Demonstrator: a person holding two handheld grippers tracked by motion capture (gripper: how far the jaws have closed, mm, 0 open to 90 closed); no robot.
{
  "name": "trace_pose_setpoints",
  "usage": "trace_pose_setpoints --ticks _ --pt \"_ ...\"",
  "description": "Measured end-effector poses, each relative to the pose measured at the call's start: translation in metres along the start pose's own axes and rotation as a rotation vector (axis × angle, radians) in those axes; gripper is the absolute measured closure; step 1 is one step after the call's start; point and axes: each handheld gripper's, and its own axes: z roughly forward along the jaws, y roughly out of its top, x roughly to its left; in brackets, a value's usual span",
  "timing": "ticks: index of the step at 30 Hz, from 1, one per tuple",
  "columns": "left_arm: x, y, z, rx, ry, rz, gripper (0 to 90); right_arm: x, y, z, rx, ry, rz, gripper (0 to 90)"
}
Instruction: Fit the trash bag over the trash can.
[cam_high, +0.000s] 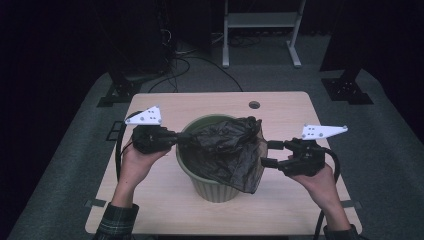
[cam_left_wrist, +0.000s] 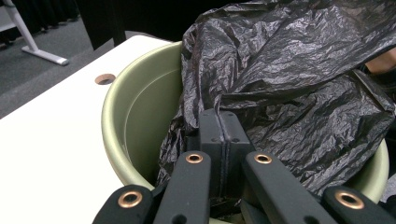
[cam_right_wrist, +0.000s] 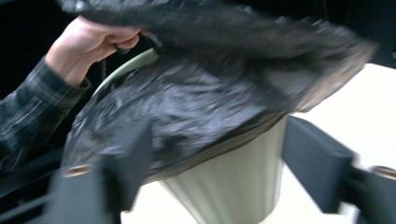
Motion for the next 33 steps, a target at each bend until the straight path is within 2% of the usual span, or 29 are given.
trace_pose_setpoints --ticks 3,5,6,12,16,20,24,27,29,30,33 --pt "0.000 -0.003 -0.003 -0.009 -0.004 -0.006 90.0 0.003 -0.002 0.004 0.024 0.006 -0.045 71.6" --pt "0.001 -0.007 -0.007 -0.020 -0.005 -0.018 90.0 0.004 0.000 0.006 0.053 -0.018 -0.073 85.9" --pt "0.002 -0.009 -0.009 -0.024 -0.004 -0.024 90.0 0.003 0.000 0.006 0.057 -0.035 -0.085 89.7" --pt "0.006 -0.026 -0.032 -0.044 0.026 -0.061 90.0 -0.009 0.005 -0.002 0.060 -0.105 -0.087 89.9" --pt "0.009 -0.036 -0.042 -0.054 0.041 -0.087 90.0 -0.020 0.008 -0.013 0.058 -0.170 -0.088 89.9" --pt "0.019 -0.058 -0.056 -0.065 0.080 -0.140 90.0 -0.029 0.011 -0.023 0.065 -0.240 -0.093 89.9" --pt "0.027 -0.074 -0.062 -0.061 0.108 -0.184 90.0 -0.035 0.009 -0.031 0.068 -0.293 -0.096 89.9" --pt "0.029 -0.080 -0.062 -0.054 0.111 -0.190 90.0 -0.035 0.006 -0.032 0.076 -0.302 -0.099 89.8" --pt "0.027 -0.081 -0.062 -0.056 0.119 -0.185 89.5 -0.034 0.007 -0.031 0.076 -0.287 -0.108 89.7" --pt "0.027 -0.080 -0.063 -0.063 0.118 -0.184 84.1 -0.033 0.008 -0.030 0.075 -0.280 -0.114 86.6" --pt "0.025 -0.076 -0.069 -0.085 0.129 -0.174 69.3 -0.029 0.014 -0.030 0.051 -0.256 -0.117 68.7"
